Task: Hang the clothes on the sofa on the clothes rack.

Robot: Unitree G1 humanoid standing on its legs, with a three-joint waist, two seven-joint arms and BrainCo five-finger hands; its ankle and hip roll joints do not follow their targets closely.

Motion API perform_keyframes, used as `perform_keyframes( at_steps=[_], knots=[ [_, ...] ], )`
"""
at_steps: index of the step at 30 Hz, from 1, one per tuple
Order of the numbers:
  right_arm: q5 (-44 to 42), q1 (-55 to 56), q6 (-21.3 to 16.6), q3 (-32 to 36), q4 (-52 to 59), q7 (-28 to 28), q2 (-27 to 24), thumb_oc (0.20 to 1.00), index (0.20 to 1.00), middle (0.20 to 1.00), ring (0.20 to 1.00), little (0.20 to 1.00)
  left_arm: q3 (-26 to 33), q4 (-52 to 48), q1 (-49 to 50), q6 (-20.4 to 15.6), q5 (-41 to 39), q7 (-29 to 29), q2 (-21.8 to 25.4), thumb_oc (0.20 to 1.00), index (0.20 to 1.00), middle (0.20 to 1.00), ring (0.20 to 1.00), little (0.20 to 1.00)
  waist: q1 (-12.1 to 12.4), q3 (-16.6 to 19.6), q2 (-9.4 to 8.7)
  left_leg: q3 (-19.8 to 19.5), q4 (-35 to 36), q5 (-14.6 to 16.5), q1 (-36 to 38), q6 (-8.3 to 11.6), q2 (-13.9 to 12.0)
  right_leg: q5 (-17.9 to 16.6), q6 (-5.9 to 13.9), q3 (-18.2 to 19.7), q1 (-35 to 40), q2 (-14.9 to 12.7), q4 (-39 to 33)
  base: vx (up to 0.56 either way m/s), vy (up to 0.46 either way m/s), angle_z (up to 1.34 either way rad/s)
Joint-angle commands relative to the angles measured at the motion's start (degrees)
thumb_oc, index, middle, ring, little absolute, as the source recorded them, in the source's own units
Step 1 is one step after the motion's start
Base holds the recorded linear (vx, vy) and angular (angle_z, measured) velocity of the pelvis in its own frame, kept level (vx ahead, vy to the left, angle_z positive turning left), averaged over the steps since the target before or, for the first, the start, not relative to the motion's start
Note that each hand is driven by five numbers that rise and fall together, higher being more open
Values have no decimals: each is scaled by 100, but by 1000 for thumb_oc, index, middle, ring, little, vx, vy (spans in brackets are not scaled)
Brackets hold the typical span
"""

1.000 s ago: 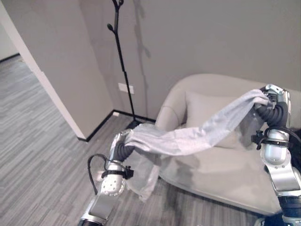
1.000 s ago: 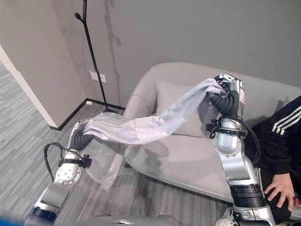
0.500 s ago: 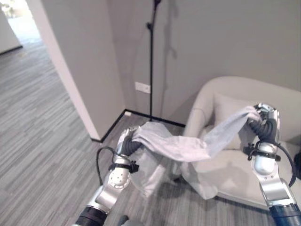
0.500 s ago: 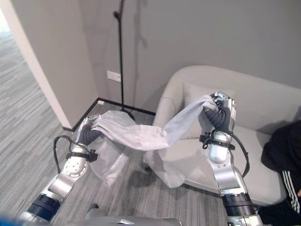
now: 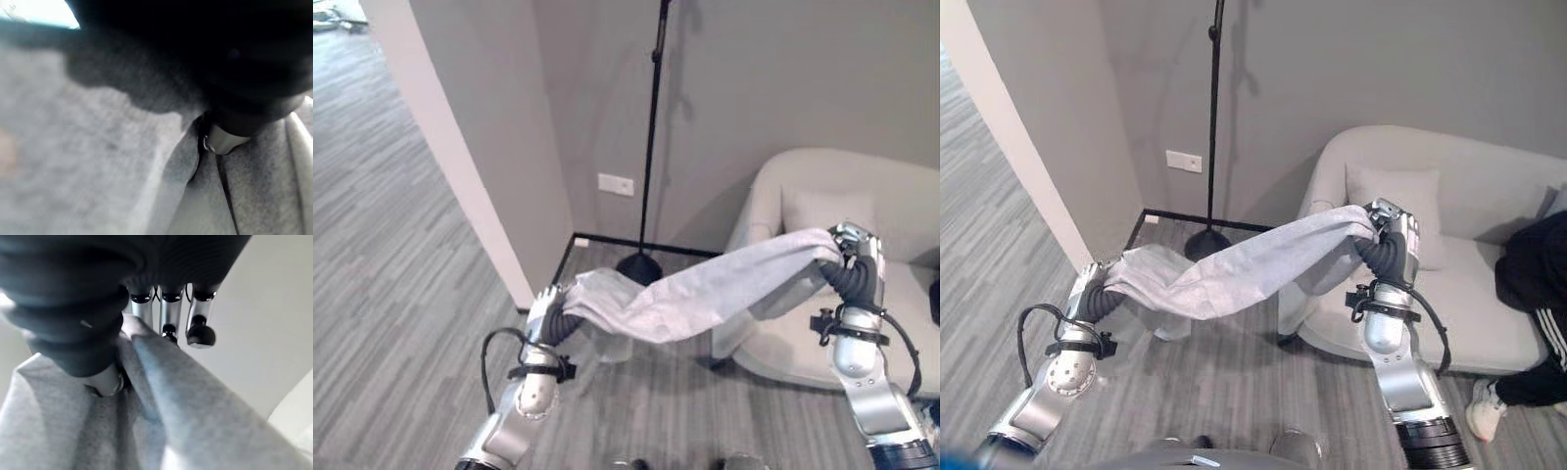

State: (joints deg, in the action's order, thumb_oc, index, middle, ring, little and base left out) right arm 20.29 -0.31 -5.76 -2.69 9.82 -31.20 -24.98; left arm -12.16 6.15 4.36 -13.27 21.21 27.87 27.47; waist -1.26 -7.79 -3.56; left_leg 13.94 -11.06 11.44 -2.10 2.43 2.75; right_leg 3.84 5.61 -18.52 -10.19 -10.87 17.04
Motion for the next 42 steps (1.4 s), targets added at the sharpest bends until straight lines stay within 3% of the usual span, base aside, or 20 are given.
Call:
perform_keyframes(
  at_steps=[1,7,11,12,14,16,18,20,21,22,23,24,26,28,30,33,35,36,40,42],
  knots=[
    [57,-489,-195,469,-206,-223,-221,200,200,200,200,200,-173,-721,-530,-265,165,-8,44,200,200,200,200,200,-167,67,-116,-883,760,-137,815,-235,-607,-565,250,225,-175,19,-756,201,-26,14],
    [-21,-498,-195,478,-369,-288,-232,200,200,200,200,200,-410,-705,-713,-301,139,-173,-2,200,200,200,200,200,-213,223,-216,-944,636,201,1026,-167,-667,-450,153,259,24,98,-783,228,-96,18],
    [59,-538,-191,377,-468,-343,-294,200,200,200,200,200,-402,-653,-634,-291,72,-98,-58,200,200,200,200,200,-231,442,-109,-921,154,382,1149,25,-943,-235,38,161,331,276,-801,348,-171,20],
    [67,-547,-218,395,-497,-404,-349,200,200,200,200,200,-349,-642,-628,-302,48,-42,-29,200,200,200,200,200,-212,471,-48,-914,-402,-58,994,176,-1088,-148,-46,186,562,421,-1014,233,-183,4],
    [12,-566,-258,380,-472,-436,-371,200,200,200,200,200,-314,-671,-626,-311,-24,-20,-5,200,200,200,200,200,-181,412,9,-974,-1265,-542,643,338,-1281,-73,-210,230,833,603,-1264,233,-205,23],
    [-102,-634,-256,355,-555,-530,-413,200,200,200,200,200,-262,-638,-522,-258,-148,44,-43,200,200,200,200,200,-106,320,-35,-1188,-2292,-1064,150,308,-1320,-8,-441,360,1151,739,-1525,223,-174,-3],
    [-106,-632,-215,358,-564,-549,-432,200,200,200,200,200,-271,-638,-496,-231,-153,32,-100,200,200,200,200,200,-65,251,-72,-1198,-2381,-874,-168,211,-1297,24,-440,455,1320,727,-1657,194,-73,-38],
    [-115,-652,-234,406,-542,-555,-435,200,200,200,200,200,-272,-635,-479,-246,-28,19,-79,200,200,200,200,200,16,216,-74,-1198,-2094,-431,-523,133,-1141,68,-370,583,1491,734,-1790,161,24,-28],
    [-116,-654,-234,413,-540,-554,-434,200,200,200,200,200,-277,-633,-487,-248,-20,23,-80,200,200,200,200,200,24,223,-99,-1175,-2065,-472,-535,108,-1107,37,-361,588,1469,699,-1802,231,108,-55],
    [-56,-680,-250,414,-612,-584,-447,200,200,200,200,200,-257,-625,-517,-269,200,86,-15,200,200,200,200,200,111,204,-47,-1213,-1285,-217,-800,79,-901,145,-292,651,1596,718,-1824,210,128,-59],
    [-13,-713,-226,405,-672,-615,-447,200,200,200,200,200,-251,-614,-545,-260,312,153,15,200,200,200,200,200,170,204,-34,-1258,-770,-440,-932,88,-744,190,-283,697,1647,720,-1811,373,209,-53],
    [72,-791,-190,374,-768,-647,-465,200,200,200,200,200,-156,-592,-624,-204,620,363,109,200,200,200,200,200,285,189,55,-1433,100,-1069,-1180,172,-555,292,-283,795,1804,846,-1831,323,158,-29],
    [187,-897,-116,366,-905,-762,-491,200,200,200,200,200,-18,-596,-809,-104,1038,712,220,200,200,200,200,200,383,129,78,-1420,729,-1569,-1420,260,-456,510,-297,977,2108,933,-1800,488,179,-65],
    [526,-721,-44,469,-915,-784,-461,200,200,200,200,200,192,-663,-786,-80,1436,942,385,200,200,200,200,200,419,389,64,-1433,526,-1538,-1186,73,-440,775,-227,1111,2409,778,-1528,734,290,-131],
    [707,-806,86,381,-982,-737,-334,200,200,200,200,200,242,-672,-817,-3,1515,1009,530,200,200,200,200,200,466,553,-56,-1206,401,-1260,-965,-123,-339,754,-41,1187,2304,518,-1057,579,287,-103],
    [1050,-1159,332,190,-1049,-772,-275,200,200,200,200,200,160,-840,-992,104,1712,1154,669,200,200,200,200,200,443,500,35,-909,422,-845,-358,-542,-178,-281,421,1018,1508,7,899,378,297,-86],
    [1058,-1232,405,220,-1092,-905,-207,200,200,200,200,200,134,-795,-1134,251,1807,1287,677,200,200,200,200,200,382,457,127,-872,477,-708,-70,-657,-143,-528,431,847,1244,-163,1540,201,187,-7],
    [1122,-1271,466,264,-1046,-983,-195,200,200,200,200,200,223,-826,-1246,308,1891,1362,700,200,200,200,200,200,357,437,187,-836,572,-620,173,-671,-166,-567,381,571,981,-428,1696,215,118,72],
    [1306,-1428,551,400,-948,-1099,-343,200,200,200,200,200,428,-993,-1504,332,2011,1448,756,200,200,200,200,200,244,401,236,-960,753,-544,413,-549,-227,-187,240,306,671,-537,1001,163,-59,71],
    [1394,-1583,693,570,-964,-1318,-525,200,200,200,200,200,495,-933,-1929,412,2063,1579,810,200,200,200,200,200,90,395,178,-1158,811,-438,550,-382,-283,-137,306,664,555,-359,-385,184,-214,84]
  ],
)
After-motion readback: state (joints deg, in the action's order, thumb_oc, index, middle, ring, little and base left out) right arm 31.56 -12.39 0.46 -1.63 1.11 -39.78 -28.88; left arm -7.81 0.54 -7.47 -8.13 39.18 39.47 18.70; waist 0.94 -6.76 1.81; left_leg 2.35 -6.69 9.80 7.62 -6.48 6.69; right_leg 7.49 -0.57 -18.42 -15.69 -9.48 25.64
